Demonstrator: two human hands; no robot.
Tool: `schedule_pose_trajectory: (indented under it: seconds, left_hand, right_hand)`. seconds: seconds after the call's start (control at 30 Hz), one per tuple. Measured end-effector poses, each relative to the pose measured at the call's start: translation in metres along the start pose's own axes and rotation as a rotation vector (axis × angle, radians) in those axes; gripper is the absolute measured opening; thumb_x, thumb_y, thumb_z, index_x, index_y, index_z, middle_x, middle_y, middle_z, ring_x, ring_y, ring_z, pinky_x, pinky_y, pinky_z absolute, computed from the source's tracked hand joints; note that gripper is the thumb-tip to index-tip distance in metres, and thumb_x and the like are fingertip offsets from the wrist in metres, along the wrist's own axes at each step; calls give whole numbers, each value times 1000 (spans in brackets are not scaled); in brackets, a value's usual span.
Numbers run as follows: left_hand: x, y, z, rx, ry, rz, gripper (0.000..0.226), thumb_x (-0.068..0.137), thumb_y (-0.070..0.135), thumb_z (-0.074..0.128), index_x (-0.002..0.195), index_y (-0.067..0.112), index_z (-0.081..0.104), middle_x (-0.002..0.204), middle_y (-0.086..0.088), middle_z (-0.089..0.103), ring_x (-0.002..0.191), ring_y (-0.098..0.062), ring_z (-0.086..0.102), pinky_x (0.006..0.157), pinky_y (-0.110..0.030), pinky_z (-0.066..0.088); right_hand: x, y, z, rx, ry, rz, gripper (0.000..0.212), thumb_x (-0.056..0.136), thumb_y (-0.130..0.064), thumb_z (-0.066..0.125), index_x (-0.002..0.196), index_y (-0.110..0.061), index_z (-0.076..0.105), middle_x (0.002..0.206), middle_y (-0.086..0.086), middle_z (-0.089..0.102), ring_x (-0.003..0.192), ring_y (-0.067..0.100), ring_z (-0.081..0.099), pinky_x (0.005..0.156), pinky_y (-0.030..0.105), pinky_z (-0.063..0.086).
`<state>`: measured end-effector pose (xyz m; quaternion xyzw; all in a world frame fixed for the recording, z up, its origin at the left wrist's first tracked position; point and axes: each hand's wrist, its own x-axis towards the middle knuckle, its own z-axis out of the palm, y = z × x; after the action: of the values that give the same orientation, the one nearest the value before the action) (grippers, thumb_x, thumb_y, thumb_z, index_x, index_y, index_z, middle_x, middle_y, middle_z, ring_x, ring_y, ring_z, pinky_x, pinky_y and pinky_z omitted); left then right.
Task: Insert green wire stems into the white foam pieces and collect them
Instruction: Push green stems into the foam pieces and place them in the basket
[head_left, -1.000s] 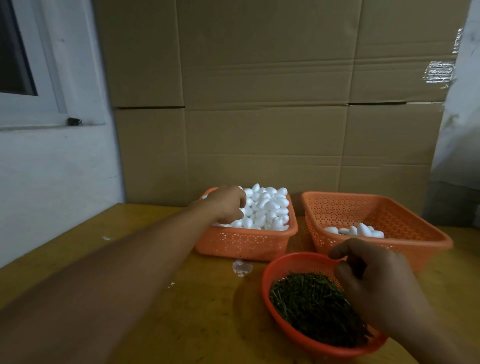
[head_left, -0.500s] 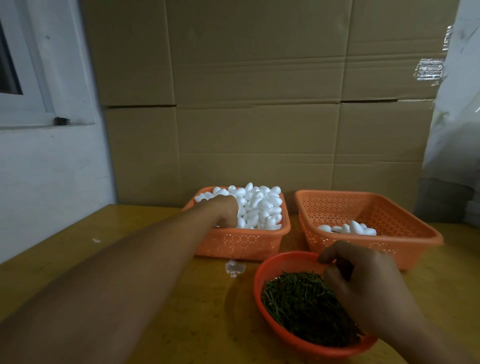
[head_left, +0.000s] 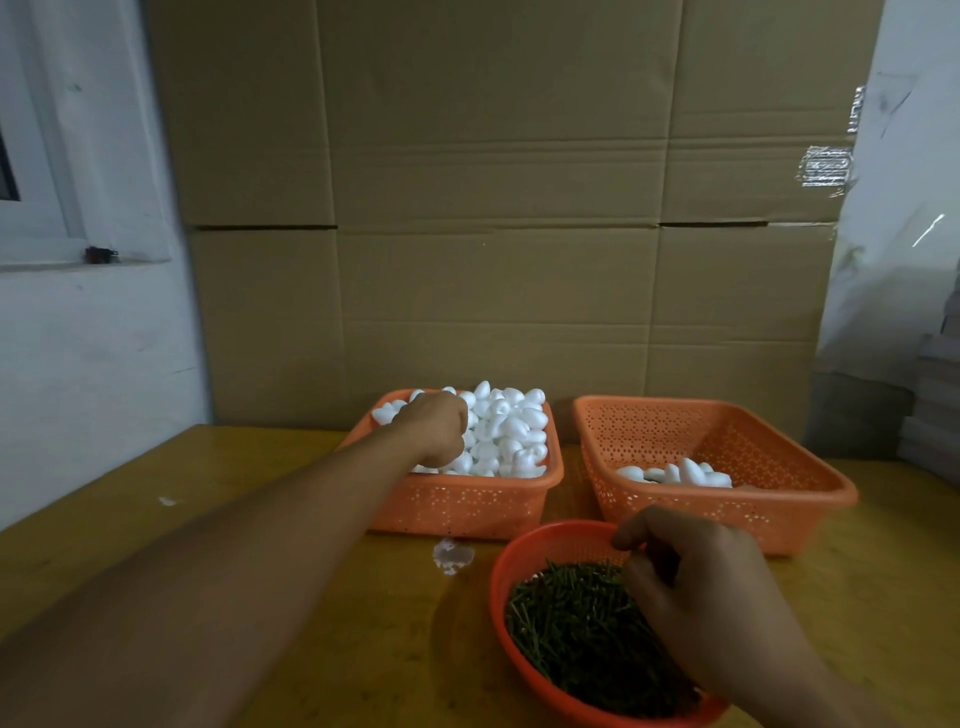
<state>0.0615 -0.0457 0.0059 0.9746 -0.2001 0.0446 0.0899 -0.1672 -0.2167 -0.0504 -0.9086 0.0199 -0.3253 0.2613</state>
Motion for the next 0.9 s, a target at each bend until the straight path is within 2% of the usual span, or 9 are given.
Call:
schedule_pose_trajectory:
  seconds: [0.07,0.13,0.2,0.23,0.4,0.53,0.63,0.77,0.9]
  left_hand:
    - [0,-1,2,-119,86,6,24,89,9,63,105,26,63,143,1,53,129,-22,49,106,-43,41]
    - [-1,-1,5,-230,165,29,24,86,8,65,97,30,60,127,1,60,110,-18,55,84,-31,46]
    - [-3,0,7,-350,242,91,23,85,6,65,94,27,60,114,0,62,90,-13,54,61,-21,36]
    - [-5,2,7,-419,277,121,23,85,4,65,93,25,61,110,0,62,83,-11,52,57,-19,33]
    - [-34,10,6,-682,442,236,21,88,2,60,97,21,61,92,9,64,81,-9,60,65,-22,45]
    - [-68,21,11,-836,482,338,35,91,1,61,117,24,58,100,13,67,93,-1,63,74,-22,52]
    - [-89,29,20,-864,490,396,27,93,2,63,106,25,66,101,15,69,98,-2,63,82,-20,50]
    - [-109,33,37,-908,453,435,35,90,-5,65,98,30,66,100,19,67,96,0,63,80,-12,46]
    - [-119,33,45,-950,387,454,31,91,-2,67,101,27,67,102,19,67,100,-4,65,84,-20,52]
  right_hand:
    - [0,0,0,3,3,0,26,73,-7,75,75,-33,71,60,-23,62,49,7,59,49,31,47]
    - [0,0,0,11,4,0,25,74,-7,75,76,-32,71,59,-20,63,49,8,59,50,33,49]
    - [0,0,-1,20,6,-2,25,74,-6,74,76,-31,72,57,-19,62,49,8,58,50,32,48]
    - [0,0,0,21,4,-1,24,74,-6,74,77,-30,72,56,-19,61,49,8,58,50,31,47]
    - [-1,0,0,8,-12,7,23,75,-8,74,79,-30,73,51,-18,58,49,8,58,50,31,48]
    - [-1,-2,0,-2,-16,6,22,76,-9,74,81,-30,74,51,-17,59,51,8,59,51,31,48]
    - [-2,-3,-1,-20,-19,2,23,76,-8,73,82,-30,74,52,-16,59,54,8,60,54,33,50]
    - [-2,-3,0,-51,-77,11,23,79,-11,72,89,-32,75,56,-15,61,60,5,62,54,27,49]
    - [-1,-1,2,-115,-147,5,24,80,-17,74,96,-35,76,71,-20,65,72,0,63,62,21,52]
